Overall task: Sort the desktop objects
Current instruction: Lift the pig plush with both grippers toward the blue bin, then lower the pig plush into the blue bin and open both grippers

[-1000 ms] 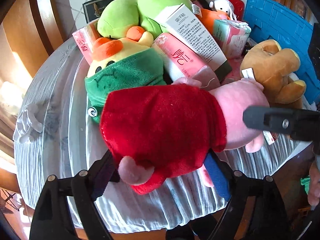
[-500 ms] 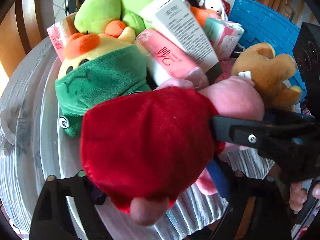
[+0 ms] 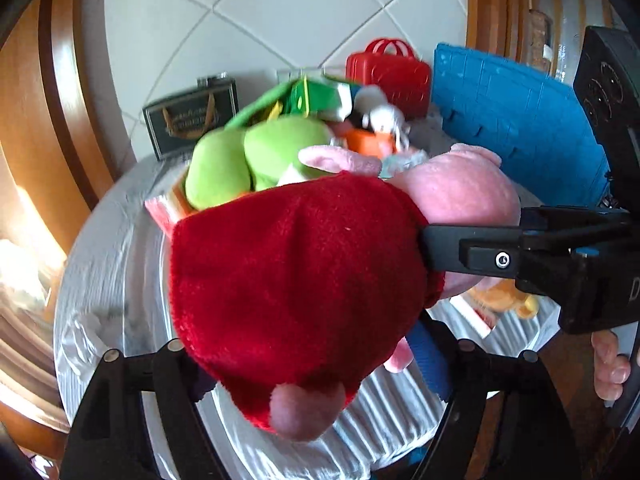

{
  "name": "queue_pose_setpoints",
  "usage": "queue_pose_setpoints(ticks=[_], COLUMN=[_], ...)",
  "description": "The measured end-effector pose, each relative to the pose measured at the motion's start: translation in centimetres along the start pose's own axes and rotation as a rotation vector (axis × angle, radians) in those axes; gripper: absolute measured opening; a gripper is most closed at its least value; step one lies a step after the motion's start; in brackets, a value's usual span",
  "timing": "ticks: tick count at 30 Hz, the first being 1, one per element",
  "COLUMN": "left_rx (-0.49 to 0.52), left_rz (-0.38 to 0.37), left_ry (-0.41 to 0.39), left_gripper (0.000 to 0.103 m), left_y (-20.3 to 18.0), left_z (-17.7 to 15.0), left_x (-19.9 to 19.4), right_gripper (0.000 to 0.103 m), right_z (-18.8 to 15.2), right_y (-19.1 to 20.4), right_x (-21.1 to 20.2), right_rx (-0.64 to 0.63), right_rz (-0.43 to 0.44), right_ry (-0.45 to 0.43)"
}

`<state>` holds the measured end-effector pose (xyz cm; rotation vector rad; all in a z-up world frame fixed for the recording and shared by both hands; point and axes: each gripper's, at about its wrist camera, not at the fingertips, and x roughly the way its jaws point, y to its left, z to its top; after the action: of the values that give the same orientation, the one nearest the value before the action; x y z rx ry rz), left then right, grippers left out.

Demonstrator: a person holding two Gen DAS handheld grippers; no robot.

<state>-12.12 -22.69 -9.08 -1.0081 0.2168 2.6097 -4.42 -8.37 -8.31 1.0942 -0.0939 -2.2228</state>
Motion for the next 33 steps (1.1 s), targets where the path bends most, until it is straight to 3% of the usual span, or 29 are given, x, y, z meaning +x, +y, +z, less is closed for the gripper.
queue_pose_setpoints(ticks=[8, 16, 21, 26, 33], left_rx=[0.075, 0.161, 0.21, 0.233, 0.213], left_rz=[-0.059, -0.155, -0.212, -0.26, -0.288], left_ry=[-0.159, -0.256, -0.314, -0.346, -0.266], left_gripper=[0.079, 0.08, 0.08, 0.08, 0.08], left_y=[-4.1, -12.5, -21.7, -32.8, -46.7], left_z=[5.6, 13.3, 18.7, 24.2, 30.2], left_x=[-4.1, -4.7, -4.6, -4.2, -1.2], right_gripper=[0.082, 0.082, 0.082, 0.082, 0.082], right_z=[4.4, 7.4, 9.0, 10.8, 14.2], right_y=[-1.5, -7.1, -13.5, -22.8, -35.9], right_x=[-9.0, -18.1, -25.5, -33.6, -41.2], right_rx=[-0.019, -0.003, 0.008, 0.006, 0.02], right_rz=[-0.071, -0.194, -0.266, -0.326, -0.353], right_ry=[-0.15, -0.289, -0.367, -0.407, -0.362])
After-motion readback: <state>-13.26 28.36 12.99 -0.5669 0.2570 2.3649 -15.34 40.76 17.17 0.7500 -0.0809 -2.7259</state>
